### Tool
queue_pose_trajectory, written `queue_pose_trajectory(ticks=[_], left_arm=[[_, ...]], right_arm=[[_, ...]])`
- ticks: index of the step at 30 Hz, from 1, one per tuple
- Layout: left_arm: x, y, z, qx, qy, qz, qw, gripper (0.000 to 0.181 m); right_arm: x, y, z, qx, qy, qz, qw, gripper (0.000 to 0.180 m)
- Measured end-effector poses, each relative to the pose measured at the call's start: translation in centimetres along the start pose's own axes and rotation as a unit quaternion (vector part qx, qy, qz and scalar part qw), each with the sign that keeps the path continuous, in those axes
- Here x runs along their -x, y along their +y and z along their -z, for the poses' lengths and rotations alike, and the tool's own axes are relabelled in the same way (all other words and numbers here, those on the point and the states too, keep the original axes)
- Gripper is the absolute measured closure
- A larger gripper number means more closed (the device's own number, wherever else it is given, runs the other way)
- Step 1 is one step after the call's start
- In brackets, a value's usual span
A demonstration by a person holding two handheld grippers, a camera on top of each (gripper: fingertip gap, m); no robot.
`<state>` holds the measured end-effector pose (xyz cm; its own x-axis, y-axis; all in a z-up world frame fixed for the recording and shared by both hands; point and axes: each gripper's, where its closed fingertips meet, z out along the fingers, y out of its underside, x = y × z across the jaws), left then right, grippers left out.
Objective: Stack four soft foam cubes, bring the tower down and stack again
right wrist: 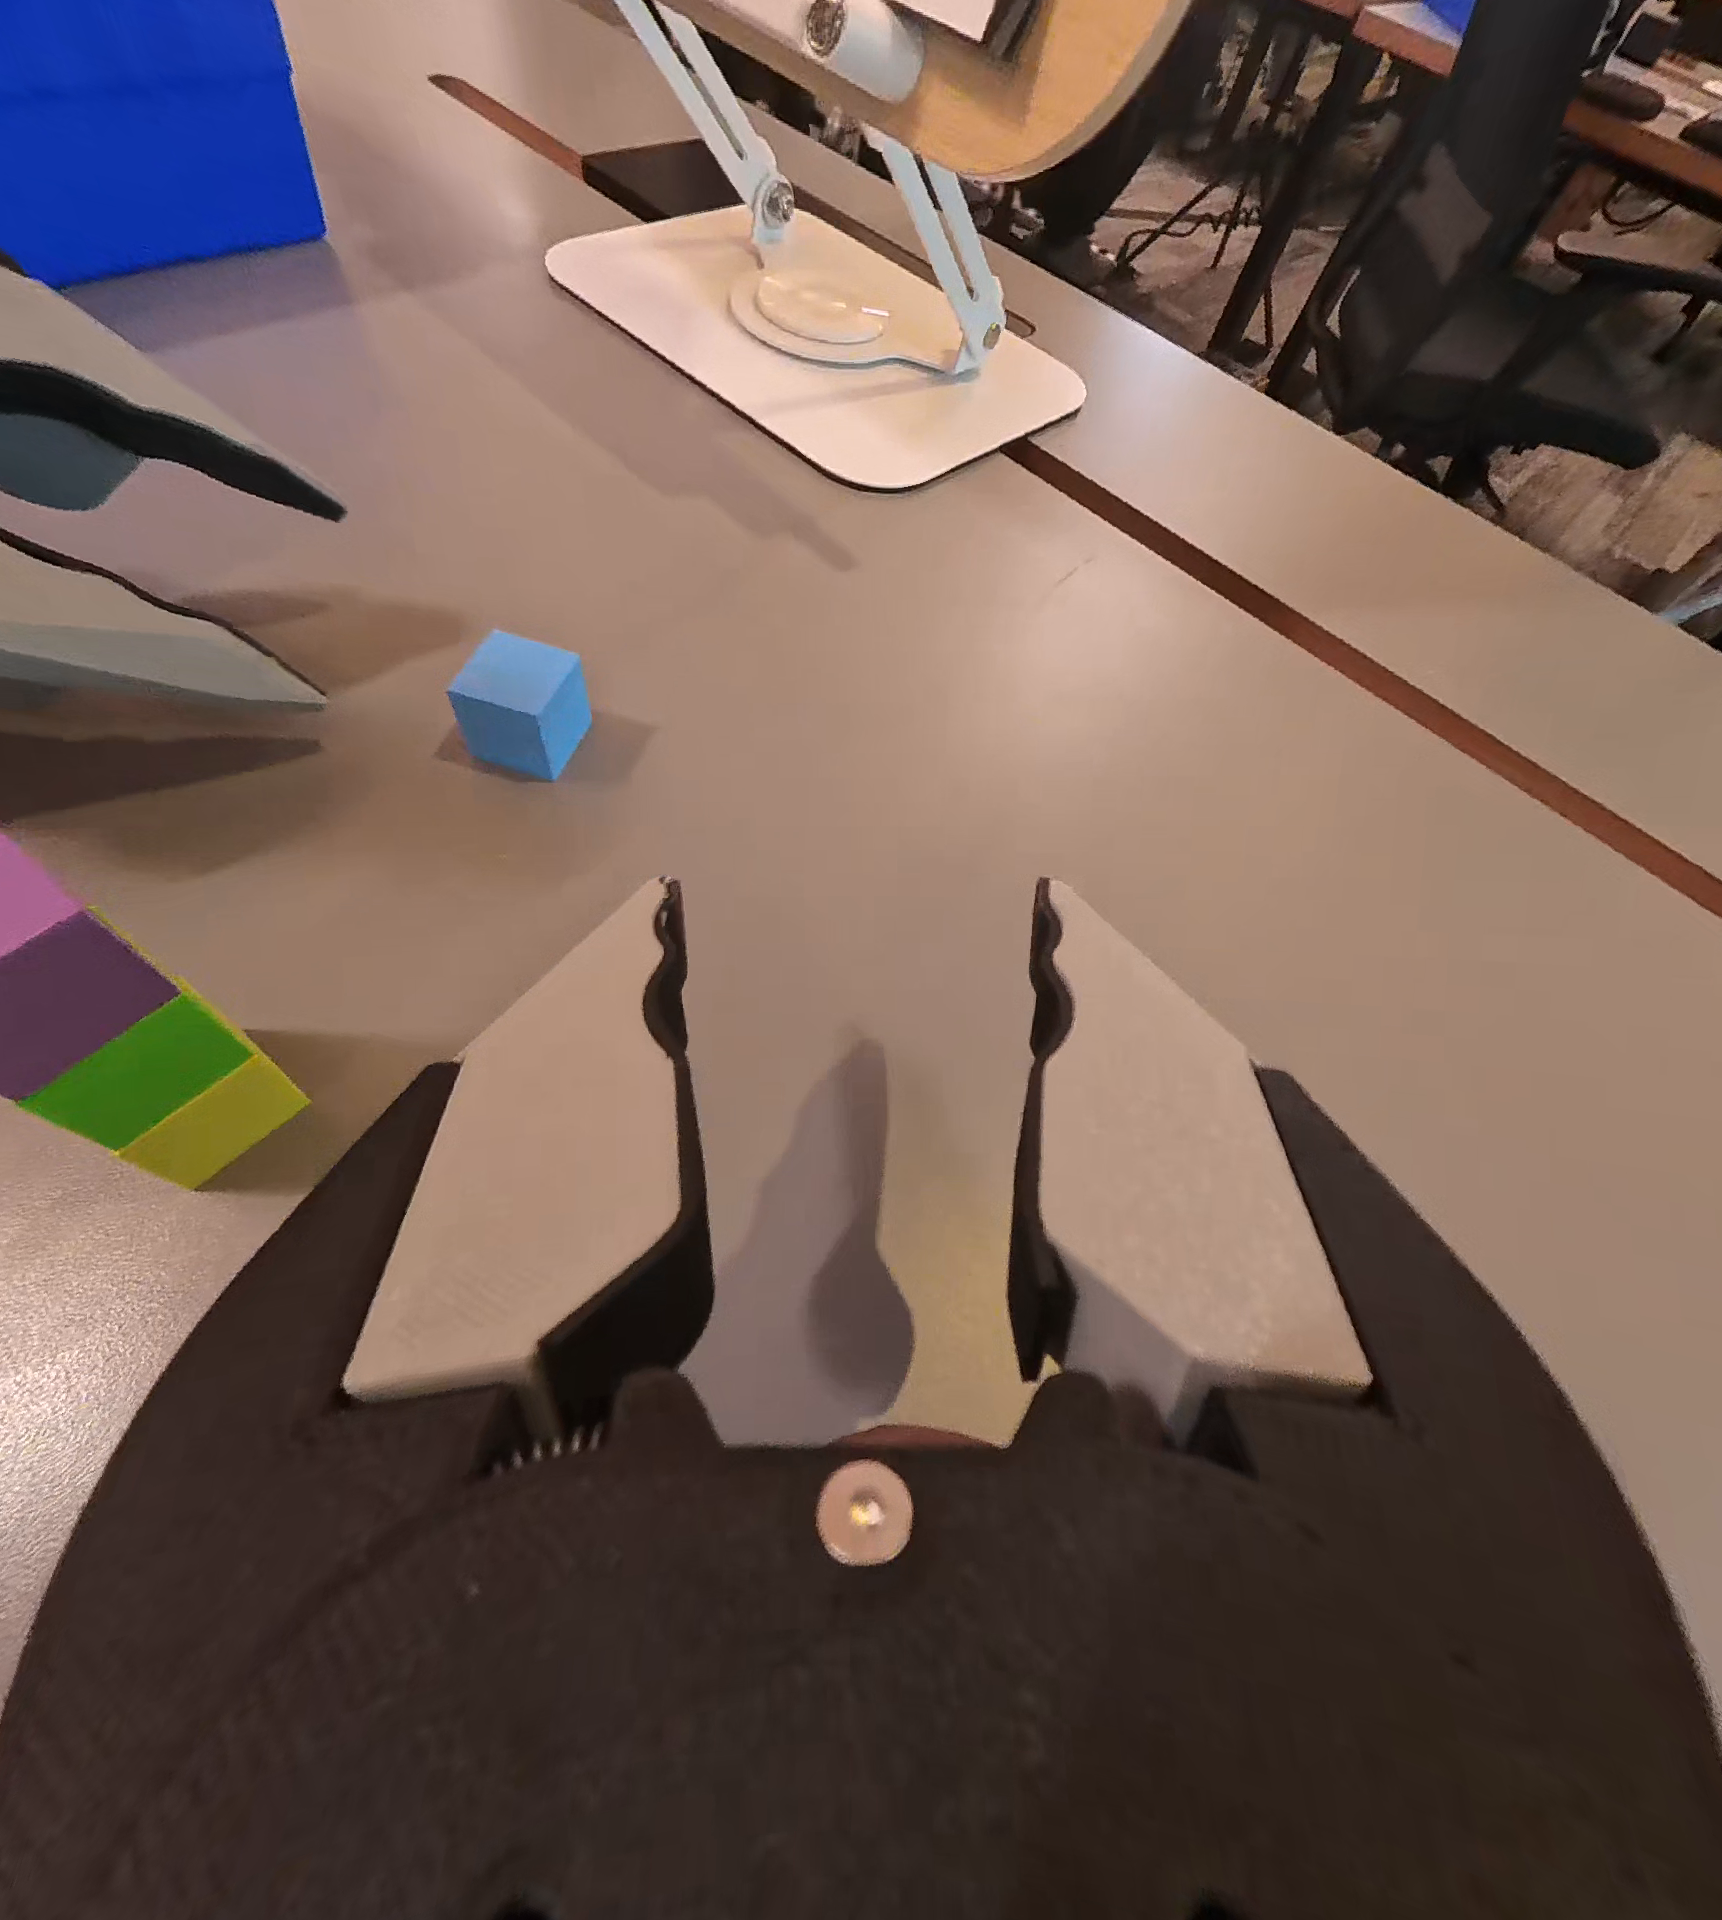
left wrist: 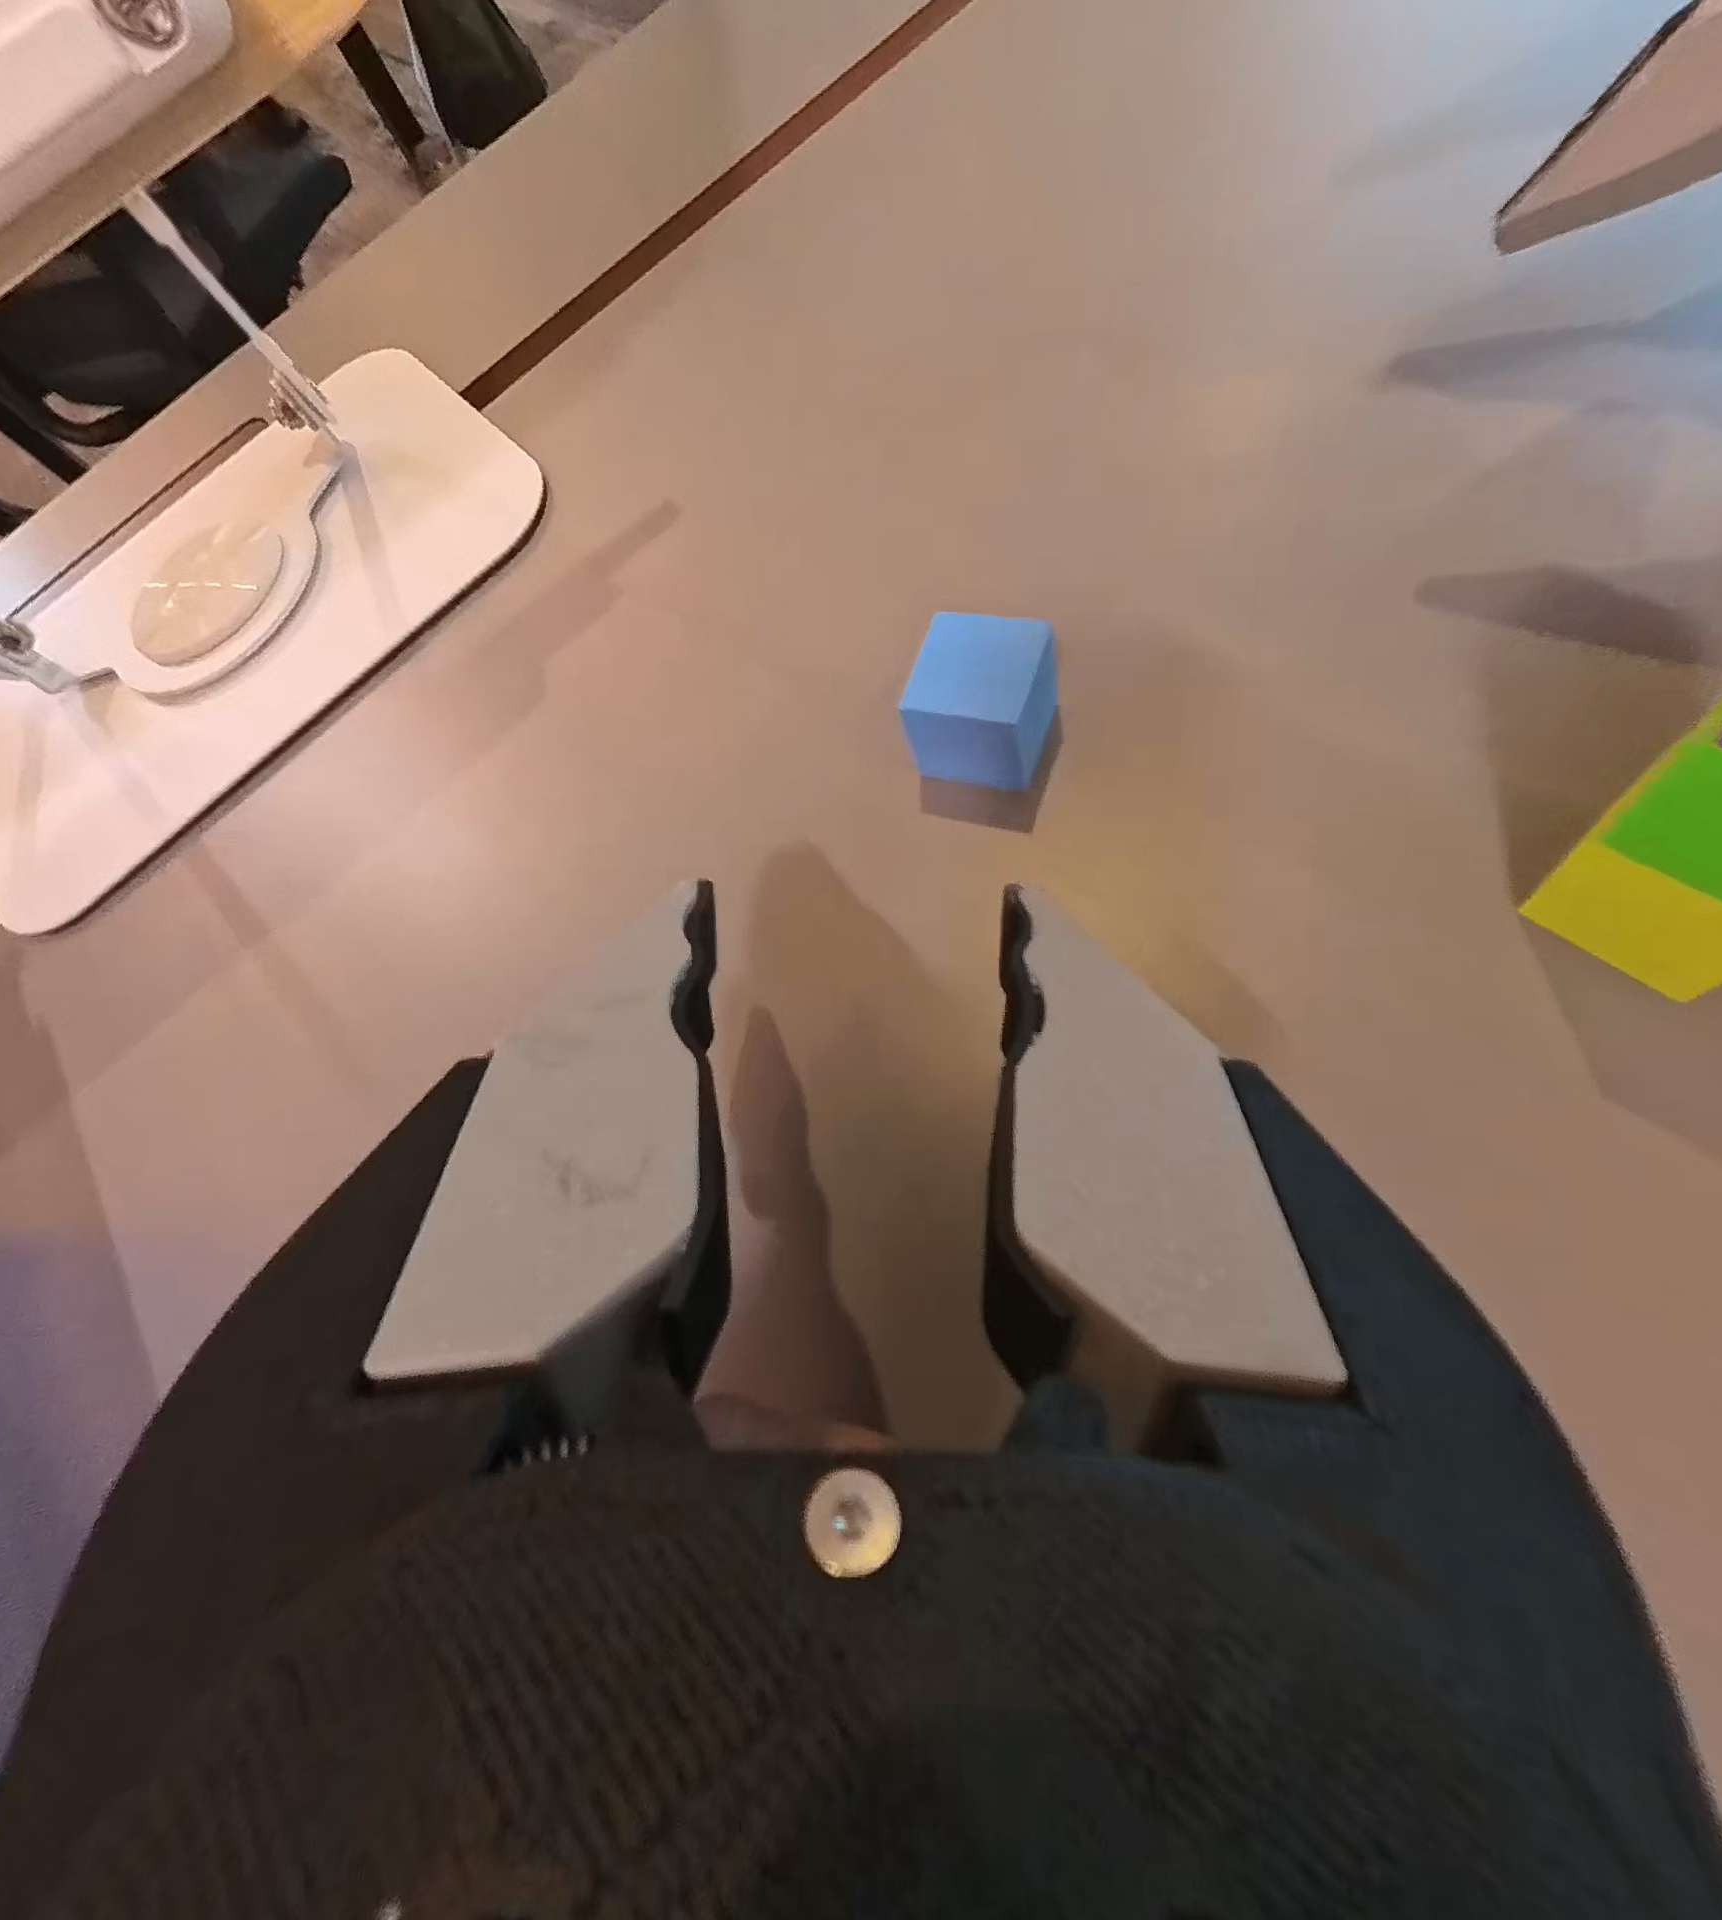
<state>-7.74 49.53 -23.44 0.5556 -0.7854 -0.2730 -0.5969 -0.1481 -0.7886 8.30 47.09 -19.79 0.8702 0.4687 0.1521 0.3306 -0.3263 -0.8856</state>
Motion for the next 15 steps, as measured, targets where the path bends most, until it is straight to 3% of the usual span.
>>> queue_pose_trajectory(ticks=[7,15], left_arm=[[-0.4,-0.2,-2.0,0.028,0.007,-0.034,0.999,0.123],[-1.9,-1.3,-3.8,0.021,0.113,-0.035,0.993,0.131]], right_arm=[[-0.2,0.6,-0.3,0.010,-0.003,-0.009,1.000,0.117],[0.0,1.3,-0.7,0.025,-0.006,-0.005,1.000,0.118]])
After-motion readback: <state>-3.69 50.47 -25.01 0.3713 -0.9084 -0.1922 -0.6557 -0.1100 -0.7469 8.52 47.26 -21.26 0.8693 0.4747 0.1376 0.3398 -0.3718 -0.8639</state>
